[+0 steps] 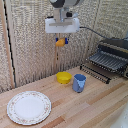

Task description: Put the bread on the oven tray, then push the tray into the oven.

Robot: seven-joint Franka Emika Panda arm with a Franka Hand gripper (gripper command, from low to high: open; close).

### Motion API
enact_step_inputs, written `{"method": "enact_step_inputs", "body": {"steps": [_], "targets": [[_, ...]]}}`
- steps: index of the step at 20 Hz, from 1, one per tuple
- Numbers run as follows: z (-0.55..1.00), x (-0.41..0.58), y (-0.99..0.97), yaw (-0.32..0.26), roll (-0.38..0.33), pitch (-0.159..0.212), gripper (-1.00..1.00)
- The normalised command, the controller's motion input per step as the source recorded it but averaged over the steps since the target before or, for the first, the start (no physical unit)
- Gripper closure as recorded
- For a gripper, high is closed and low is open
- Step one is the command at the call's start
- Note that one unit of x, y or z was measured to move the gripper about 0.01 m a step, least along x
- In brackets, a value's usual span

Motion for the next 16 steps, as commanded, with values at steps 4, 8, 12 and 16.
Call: {"method": "enact_step_inputs", "body": {"steps": [4, 8, 12, 16], "targets": [[0.29, -0.036, -0.64, -0.211, 0.000, 0.027, 1.00], [0.20, -0.129, -0.62, -0.220, 0.000, 0.053, 1.00], [0.12, -0.114, -0.69, -0.196, 0.000, 0.051, 1.00], [0.10, -0.164, -0.61, -0.227, 0.000, 0.087, 1.00]]}}
